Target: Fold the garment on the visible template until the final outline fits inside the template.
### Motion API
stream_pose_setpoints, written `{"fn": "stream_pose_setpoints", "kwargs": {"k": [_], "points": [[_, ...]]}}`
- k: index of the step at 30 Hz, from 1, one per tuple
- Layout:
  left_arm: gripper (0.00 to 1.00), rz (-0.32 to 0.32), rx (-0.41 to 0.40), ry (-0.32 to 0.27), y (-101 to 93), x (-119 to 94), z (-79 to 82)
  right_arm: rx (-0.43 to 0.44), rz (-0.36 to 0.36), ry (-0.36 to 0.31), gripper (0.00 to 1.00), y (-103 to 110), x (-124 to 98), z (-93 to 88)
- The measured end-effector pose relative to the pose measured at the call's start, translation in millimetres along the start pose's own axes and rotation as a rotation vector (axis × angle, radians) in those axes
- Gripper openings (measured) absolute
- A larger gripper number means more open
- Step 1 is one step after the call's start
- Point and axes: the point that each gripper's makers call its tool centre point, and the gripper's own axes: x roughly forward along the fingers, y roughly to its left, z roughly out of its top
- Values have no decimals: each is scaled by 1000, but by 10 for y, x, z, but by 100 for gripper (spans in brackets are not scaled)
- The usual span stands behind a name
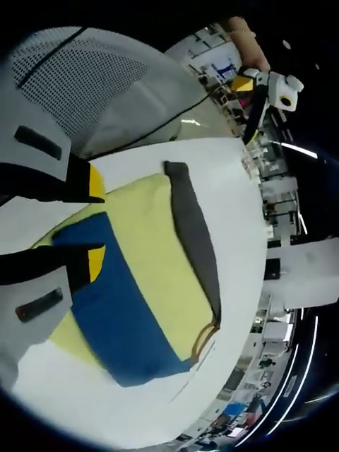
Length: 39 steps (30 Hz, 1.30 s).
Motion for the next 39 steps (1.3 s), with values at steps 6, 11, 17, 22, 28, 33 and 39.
{"fn": "stream_pose_setpoints", "kwargs": {"k": [6, 11, 17, 22, 28, 33, 39], "points": [[100, -5, -9, 9, 1, 35, -23, -23, 30, 32, 16, 66, 181, -36], [99, -12, -12, 17, 18, 76, -44, -47, 37, 57, 16, 88, 291, -62], [99, -15, -12, 31, 88, 112, -100, -97, 17, 76, 13, 70, 389, -94], [99, -14, -17, 35, 142, 130, -122, -105, 7, 98, 13, 51, 450, -146], [99, -13, -23, 39, 167, 147, -136, -122, 7, 122, 13, 60, 501, -188], [99, -15, -24, 46, 175, 171, -161, -144, -12, 137, 13, 28, 525, -218], [98, -19, -24, 53, 154, 196, -163, -176, -26, 145, 12, 13, 531, -253]]}}
